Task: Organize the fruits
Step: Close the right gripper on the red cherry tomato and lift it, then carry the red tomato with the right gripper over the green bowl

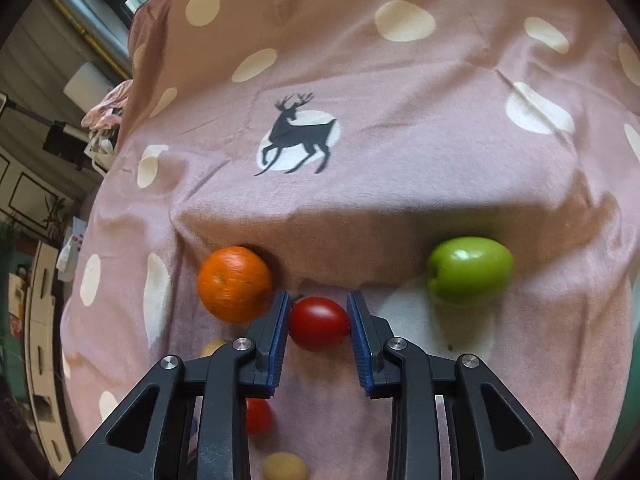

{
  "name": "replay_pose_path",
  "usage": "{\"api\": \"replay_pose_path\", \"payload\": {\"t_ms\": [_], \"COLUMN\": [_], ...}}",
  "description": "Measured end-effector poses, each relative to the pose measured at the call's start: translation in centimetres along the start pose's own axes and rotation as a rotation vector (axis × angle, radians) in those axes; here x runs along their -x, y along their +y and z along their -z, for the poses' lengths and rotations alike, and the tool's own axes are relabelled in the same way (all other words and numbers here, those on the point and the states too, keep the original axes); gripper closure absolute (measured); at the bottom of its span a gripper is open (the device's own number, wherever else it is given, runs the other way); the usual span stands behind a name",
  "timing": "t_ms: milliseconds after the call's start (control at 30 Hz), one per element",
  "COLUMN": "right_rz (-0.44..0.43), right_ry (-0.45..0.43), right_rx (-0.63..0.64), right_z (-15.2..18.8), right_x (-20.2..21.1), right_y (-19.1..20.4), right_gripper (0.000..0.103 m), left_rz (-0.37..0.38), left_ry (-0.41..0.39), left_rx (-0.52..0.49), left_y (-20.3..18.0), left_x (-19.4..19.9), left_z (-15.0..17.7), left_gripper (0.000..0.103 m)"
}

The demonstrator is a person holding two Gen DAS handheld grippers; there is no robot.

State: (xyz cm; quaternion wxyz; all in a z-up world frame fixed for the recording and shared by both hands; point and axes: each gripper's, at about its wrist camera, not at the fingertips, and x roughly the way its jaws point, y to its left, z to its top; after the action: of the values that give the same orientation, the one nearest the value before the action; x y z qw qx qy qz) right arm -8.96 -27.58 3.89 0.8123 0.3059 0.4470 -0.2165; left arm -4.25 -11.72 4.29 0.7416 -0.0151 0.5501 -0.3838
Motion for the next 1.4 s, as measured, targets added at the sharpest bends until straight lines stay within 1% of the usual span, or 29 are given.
{"api": "replay_pose_path", "payload": {"t_ms": [100, 200, 267, 300, 433, 467, 567, 700, 800, 933, 1100, 1233, 1333, 1400], "right_rz": [-0.005, 0.001, 0.016, 0.015, -0.041, -0.047, -0.062, -0.065, -0.052, -0.068, -0.084, -0.086, -0.091, -0.099], "right_ry": [-0.008, -0.023, -0.056, -0.069, -0.125, -0.132, -0.156, -0.159, -0.161, -0.159, -0.167, -0.176, -0.195, -0.212], "right_rx": [-0.027, -0.043, -0.037, -0.037, -0.068, -0.075, -0.11, -0.133, -0.15, -0.156, -0.153, -0.146, -0.137, -0.131], "right_z": [0.7, 1.8, 2.9, 3.4, 5.4, 5.6, 6.1, 6.1, 6.6, 6.8, 7.1, 7.5, 7.8, 7.9], "right_x": [1.5, 3.6, 5.5, 6.3, 9.0, 9.3, 9.7, 9.8, 10.1, 10.2, 10.6, 11.1, 11.9, 12.6], "right_y": [-1.0, -1.7, -1.9, -2.0, -2.9, -3.1, -3.8, -4.5, -5.1, -5.2, -5.1, -4.9, -4.7, -4.7], "right_gripper": [0.072, 0.072, 0.072, 0.072, 0.072, 0.072, 0.072, 0.072, 0.072, 0.072, 0.072, 0.072, 0.072, 0.072], "left_rz": [0.004, -0.02, -0.037, -0.044, -0.051, -0.06, -0.063, -0.076, -0.073, -0.052, -0.067, -0.044, -0.051, -0.039], "left_ry": [0.027, 0.029, 0.039, 0.035, 0.019, 0.015, 0.006, -0.004, -0.032, -0.072, -0.132, -0.175, -0.223, -0.24], "left_rx": [-0.014, -0.036, -0.049, -0.054, -0.041, -0.048, -0.046, -0.038, -0.047, -0.053, -0.083, -0.099, -0.124, -0.132], "left_y": [-0.4, -0.7, -0.9, -0.9, -0.7, -0.6, -0.6, -0.7, -1.1, -1.6, -2.5, -3.2, -3.9, -4.2], "left_x": [-0.9, -1.4, -2.1, -2.3, -2.5, -2.5, -2.4, -2.1, -1.2, 0.4, 2.3, 4.0, 5.2, 5.8], "left_z": [0.1, 0.3, 0.2, 0.3, 0.0, 0.0, 0.1, 0.3, 0.7, 1.4, 2.5, 3.5, 4.1, 4.4], "left_gripper": [0.064, 0.064, 0.065, 0.067, 0.073, 0.077, 0.077, 0.077, 0.077, 0.077, 0.077, 0.077, 0.077, 0.077]}}
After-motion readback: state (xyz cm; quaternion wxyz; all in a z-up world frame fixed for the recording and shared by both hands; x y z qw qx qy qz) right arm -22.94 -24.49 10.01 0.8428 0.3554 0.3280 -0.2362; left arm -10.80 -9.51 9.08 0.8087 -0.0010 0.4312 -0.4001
